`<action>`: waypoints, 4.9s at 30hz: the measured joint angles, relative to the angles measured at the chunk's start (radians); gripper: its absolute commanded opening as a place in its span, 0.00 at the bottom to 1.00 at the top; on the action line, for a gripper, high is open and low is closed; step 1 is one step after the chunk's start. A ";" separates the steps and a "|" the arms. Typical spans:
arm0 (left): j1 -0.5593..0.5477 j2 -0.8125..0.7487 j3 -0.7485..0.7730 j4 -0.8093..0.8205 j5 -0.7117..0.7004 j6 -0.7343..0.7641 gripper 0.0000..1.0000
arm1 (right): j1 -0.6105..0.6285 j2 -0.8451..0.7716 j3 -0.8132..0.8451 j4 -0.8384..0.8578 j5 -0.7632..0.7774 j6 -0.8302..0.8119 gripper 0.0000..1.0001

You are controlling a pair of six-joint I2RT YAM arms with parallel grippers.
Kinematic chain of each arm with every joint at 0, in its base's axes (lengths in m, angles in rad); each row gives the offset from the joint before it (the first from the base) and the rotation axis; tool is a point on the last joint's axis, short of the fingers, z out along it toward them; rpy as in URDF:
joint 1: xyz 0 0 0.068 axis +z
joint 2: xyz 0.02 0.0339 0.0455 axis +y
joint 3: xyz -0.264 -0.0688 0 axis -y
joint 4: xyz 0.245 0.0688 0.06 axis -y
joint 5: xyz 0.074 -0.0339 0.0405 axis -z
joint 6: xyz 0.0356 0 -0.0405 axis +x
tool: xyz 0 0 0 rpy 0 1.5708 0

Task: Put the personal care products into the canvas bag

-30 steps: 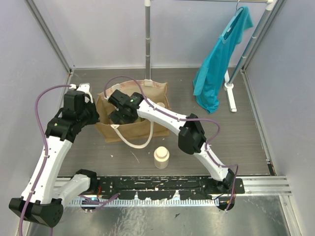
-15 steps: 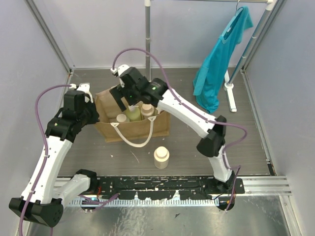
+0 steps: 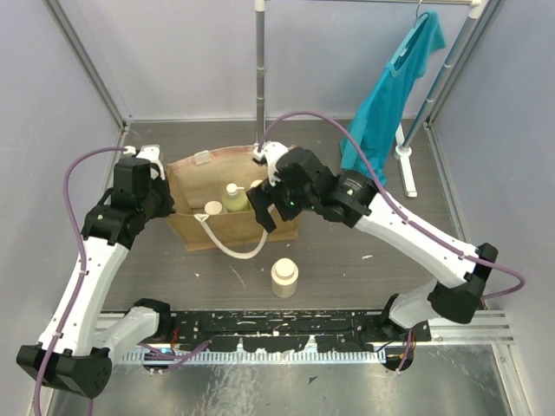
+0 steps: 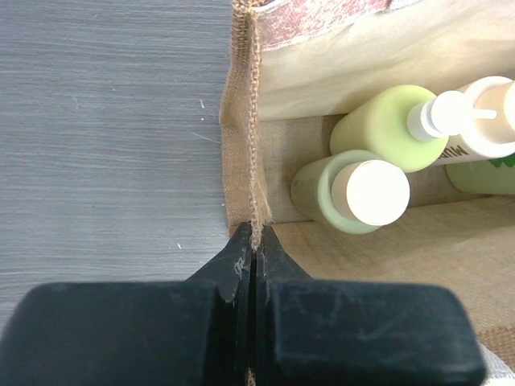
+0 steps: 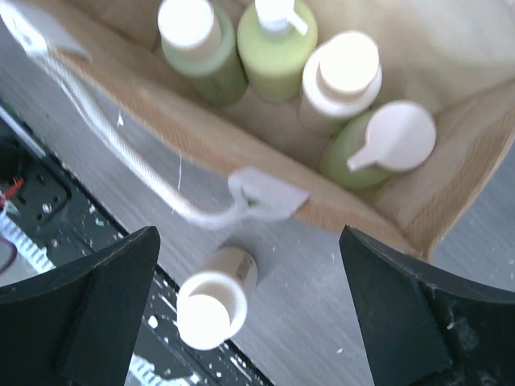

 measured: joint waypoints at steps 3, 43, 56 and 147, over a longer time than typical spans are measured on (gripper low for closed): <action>0.000 0.008 0.000 0.010 -0.003 0.000 0.03 | 0.009 -0.071 -0.108 -0.005 -0.011 0.011 1.00; 0.000 0.006 0.001 0.017 -0.018 -0.002 0.03 | 0.187 -0.040 -0.616 0.171 -0.089 0.080 0.72; 0.000 0.003 0.001 0.011 -0.019 -0.002 0.03 | 0.205 -0.003 -0.583 0.140 -0.050 0.074 0.26; -0.002 -0.048 -0.031 0.010 -0.002 -0.013 0.03 | 0.008 0.550 0.551 -0.294 -0.114 0.015 0.01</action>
